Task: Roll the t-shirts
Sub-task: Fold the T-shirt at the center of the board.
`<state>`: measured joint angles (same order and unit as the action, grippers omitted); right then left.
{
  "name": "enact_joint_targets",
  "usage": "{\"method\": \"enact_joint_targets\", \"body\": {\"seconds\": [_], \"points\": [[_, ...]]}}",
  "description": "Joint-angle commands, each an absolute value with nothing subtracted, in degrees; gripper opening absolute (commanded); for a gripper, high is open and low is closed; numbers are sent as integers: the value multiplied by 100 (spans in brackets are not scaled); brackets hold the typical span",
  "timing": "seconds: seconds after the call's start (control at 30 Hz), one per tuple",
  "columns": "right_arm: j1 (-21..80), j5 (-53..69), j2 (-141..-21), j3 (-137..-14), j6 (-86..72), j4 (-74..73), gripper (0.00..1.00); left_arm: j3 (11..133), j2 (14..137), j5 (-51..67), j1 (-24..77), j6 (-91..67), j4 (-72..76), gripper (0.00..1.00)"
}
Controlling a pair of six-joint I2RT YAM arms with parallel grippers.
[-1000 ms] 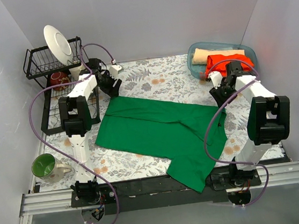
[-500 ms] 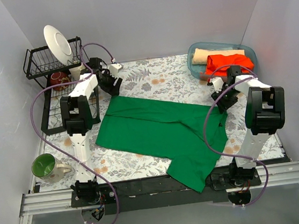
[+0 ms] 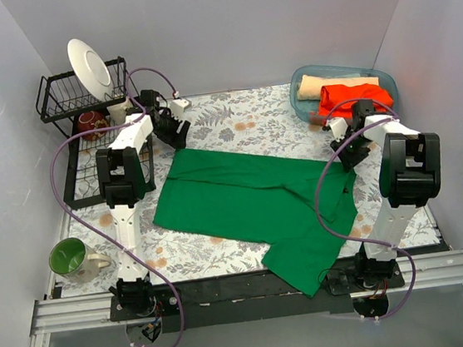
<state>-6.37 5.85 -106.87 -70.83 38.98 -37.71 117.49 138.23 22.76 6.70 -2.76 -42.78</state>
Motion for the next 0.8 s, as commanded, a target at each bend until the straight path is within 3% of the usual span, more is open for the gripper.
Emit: {"method": "enact_joint_targets", "body": {"seconds": [0.0,0.3,0.53,0.63,0.77], "points": [[-721,26,-10907,-7188,3999,-3252,33,11839,13570,2443,685,-457,-4192,64],[-721,-122,-11417,-8129,3867,-3164,28,11629,13097,2768,861,-484,-4175,63],[-712,-123,-11382,-8745,3744,-3585,33,10899,12771,2786,1160,-220,-4148,61],[-703,-53,-10961,-8631,3744,-3683,36,10855,12736,2847,1204,-272,-4148,58],[-668,149,-10381,-8245,3937,-3595,36,10723,12630,2979,1213,-395,-4140,45]]}}
